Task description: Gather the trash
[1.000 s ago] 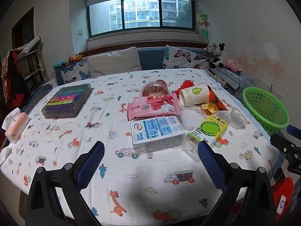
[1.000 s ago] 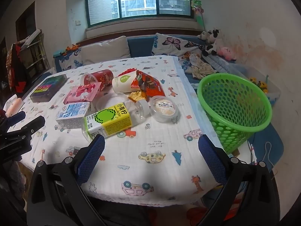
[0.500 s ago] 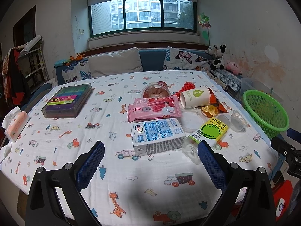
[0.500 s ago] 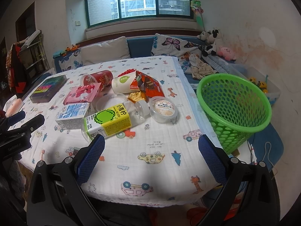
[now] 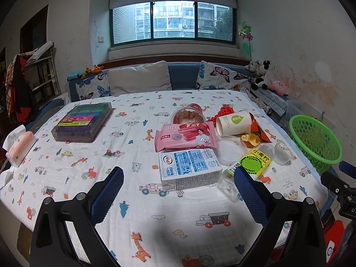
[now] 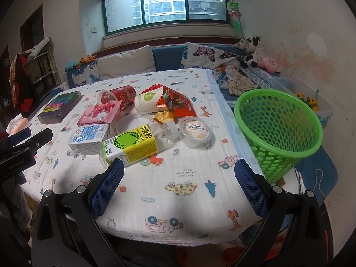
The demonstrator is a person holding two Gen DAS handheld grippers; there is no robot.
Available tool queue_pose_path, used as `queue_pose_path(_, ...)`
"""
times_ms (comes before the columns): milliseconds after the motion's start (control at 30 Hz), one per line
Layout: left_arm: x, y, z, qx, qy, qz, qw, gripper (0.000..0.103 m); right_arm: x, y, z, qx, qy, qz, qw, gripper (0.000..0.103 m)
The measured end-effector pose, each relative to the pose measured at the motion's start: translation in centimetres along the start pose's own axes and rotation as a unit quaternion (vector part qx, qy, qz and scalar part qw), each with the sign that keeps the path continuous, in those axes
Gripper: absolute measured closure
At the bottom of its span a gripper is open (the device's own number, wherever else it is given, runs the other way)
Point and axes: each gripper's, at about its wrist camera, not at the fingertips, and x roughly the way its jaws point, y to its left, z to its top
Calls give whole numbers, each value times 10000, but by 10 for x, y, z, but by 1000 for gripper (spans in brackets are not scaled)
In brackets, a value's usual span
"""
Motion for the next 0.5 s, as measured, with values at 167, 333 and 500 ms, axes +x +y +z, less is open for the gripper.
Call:
queue_pose_path(167,0,1,0,-8,-6,-5,10000,7,0,-1,-1,4,-1,-3,10000,4)
queue_pose_path(333,0,2,2,-7,-20,-11,10000,7,0,0,1,-18,-14,-3,10000,4)
queue_pose_path(500,2,4,5,-35,-29,-9,10000,7,2,1,2,-37,-23,-10,10000,4)
